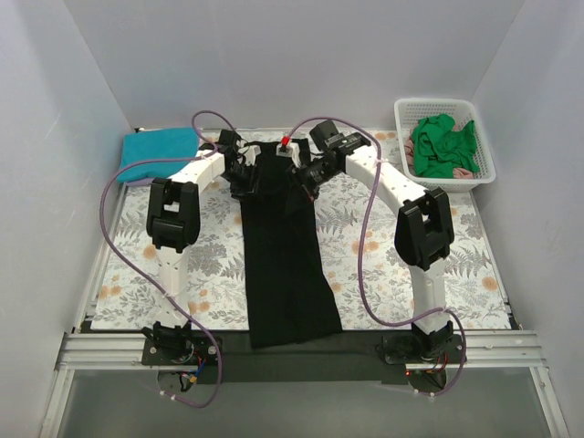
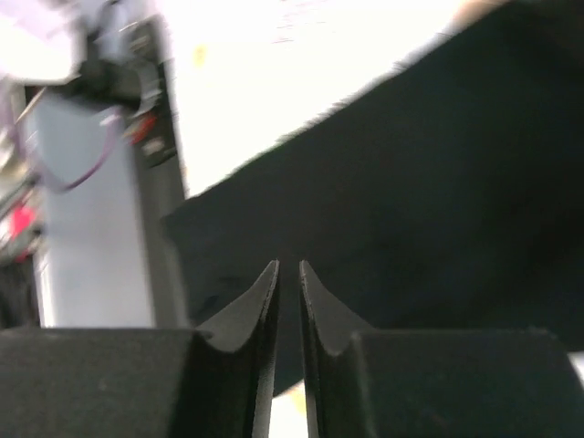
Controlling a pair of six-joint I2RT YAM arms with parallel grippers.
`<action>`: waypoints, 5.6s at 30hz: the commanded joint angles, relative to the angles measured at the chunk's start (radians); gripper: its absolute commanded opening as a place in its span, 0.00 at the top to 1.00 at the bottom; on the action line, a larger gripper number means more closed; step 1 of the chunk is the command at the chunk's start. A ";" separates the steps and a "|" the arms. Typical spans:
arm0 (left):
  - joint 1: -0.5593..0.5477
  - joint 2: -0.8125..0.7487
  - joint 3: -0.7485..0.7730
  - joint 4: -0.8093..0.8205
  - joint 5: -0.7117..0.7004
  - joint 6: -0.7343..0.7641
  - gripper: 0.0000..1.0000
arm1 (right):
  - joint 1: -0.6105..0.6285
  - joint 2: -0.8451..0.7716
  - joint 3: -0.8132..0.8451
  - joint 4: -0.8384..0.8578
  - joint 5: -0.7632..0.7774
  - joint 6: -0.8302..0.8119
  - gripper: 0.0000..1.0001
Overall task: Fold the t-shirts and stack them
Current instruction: Fold the tshirt
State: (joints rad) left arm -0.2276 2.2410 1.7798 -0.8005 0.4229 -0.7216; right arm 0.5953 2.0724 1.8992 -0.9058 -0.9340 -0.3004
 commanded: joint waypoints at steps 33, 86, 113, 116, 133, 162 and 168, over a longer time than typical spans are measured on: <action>-0.013 0.044 0.033 0.000 0.065 0.007 0.47 | -0.140 0.348 0.178 0.369 0.558 0.195 0.88; -0.170 -1.345 -1.032 -0.069 0.268 0.806 0.10 | 0.167 -1.112 -1.087 0.251 0.666 -0.566 0.13; -0.636 -1.278 -1.300 0.239 -0.006 0.752 0.26 | 0.360 -0.947 -1.477 0.662 0.681 -0.651 0.57; -0.636 -1.279 -1.307 0.239 -0.006 0.769 0.26 | 0.359 -0.931 -1.479 0.662 0.684 -0.635 0.56; -0.667 -1.183 -1.341 0.452 -0.071 0.709 0.42 | 0.359 -0.888 -1.448 0.558 0.635 -0.572 0.99; -0.707 -1.288 -1.166 0.276 -0.116 0.617 1.00 | 0.342 -1.008 -1.145 0.248 0.598 -0.539 0.99; -0.613 -1.275 -1.125 0.346 -0.191 0.634 1.00 | 0.209 -0.925 -1.016 0.252 0.612 -0.653 0.99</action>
State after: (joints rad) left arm -0.8993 0.9665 0.6102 -0.4828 0.2745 -0.0776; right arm 0.8711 1.1126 0.8101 -0.6239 -0.3355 -0.8894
